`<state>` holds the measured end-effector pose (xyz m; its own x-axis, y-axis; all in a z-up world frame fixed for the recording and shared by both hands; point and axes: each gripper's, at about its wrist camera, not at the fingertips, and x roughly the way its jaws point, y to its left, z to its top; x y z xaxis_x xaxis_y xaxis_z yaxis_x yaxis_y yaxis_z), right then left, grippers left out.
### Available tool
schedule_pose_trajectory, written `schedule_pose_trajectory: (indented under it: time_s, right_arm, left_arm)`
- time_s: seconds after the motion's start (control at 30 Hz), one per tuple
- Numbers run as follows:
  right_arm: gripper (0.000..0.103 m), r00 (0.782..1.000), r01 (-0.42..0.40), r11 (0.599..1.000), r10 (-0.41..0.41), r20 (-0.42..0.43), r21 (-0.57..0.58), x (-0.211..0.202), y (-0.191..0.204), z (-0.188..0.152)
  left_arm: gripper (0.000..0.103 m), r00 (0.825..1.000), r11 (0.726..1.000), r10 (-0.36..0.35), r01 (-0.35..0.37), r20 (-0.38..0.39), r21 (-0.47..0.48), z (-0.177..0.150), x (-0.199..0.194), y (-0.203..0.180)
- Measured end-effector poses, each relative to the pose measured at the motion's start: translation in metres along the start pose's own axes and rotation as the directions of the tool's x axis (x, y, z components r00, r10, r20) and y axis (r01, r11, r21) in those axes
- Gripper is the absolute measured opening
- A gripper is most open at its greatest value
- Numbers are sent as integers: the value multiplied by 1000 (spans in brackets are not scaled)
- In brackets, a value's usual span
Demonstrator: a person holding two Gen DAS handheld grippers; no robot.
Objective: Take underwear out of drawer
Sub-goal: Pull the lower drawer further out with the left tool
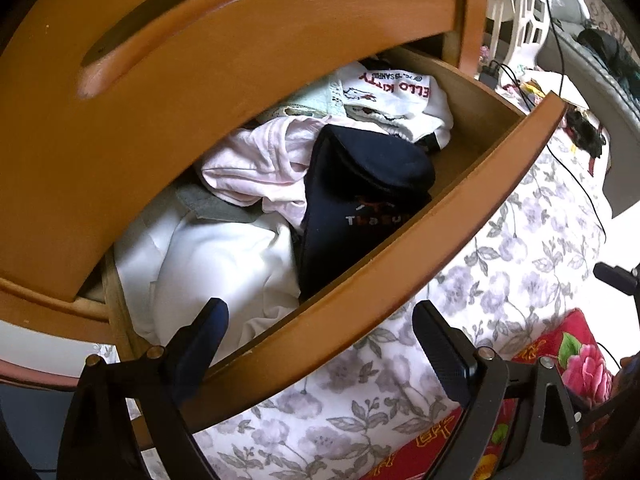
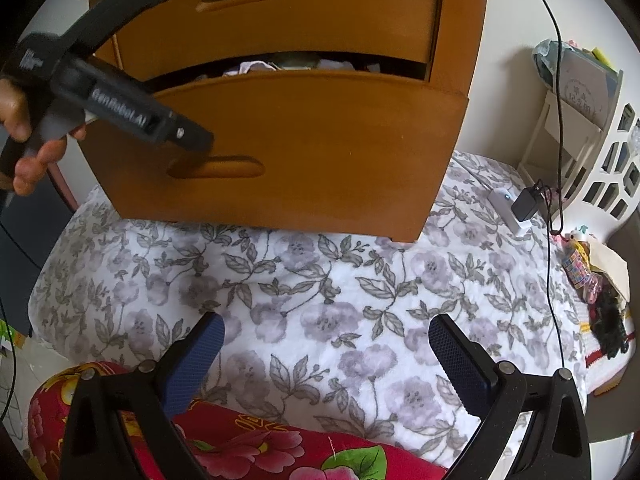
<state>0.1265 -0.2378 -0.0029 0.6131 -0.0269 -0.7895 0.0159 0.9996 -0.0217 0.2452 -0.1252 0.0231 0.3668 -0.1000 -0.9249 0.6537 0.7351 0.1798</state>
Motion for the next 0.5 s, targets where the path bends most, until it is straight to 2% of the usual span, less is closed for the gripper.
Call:
schedule_pose_trajectory:
  time_s: [0.2, 0.5]
  right_arm:
    - [103, 1000, 0, 1000, 0, 15, 0, -10, 1, -1]
    - [103, 999, 3, 1000, -3, 42, -5, -28, 4, -7]
  left_arm:
    - [93, 1000, 1000, -28, 28, -2, 0, -7, -15, -5]
    - [93, 999, 999, -42, 42, -19, -1, -6, -14, -6]
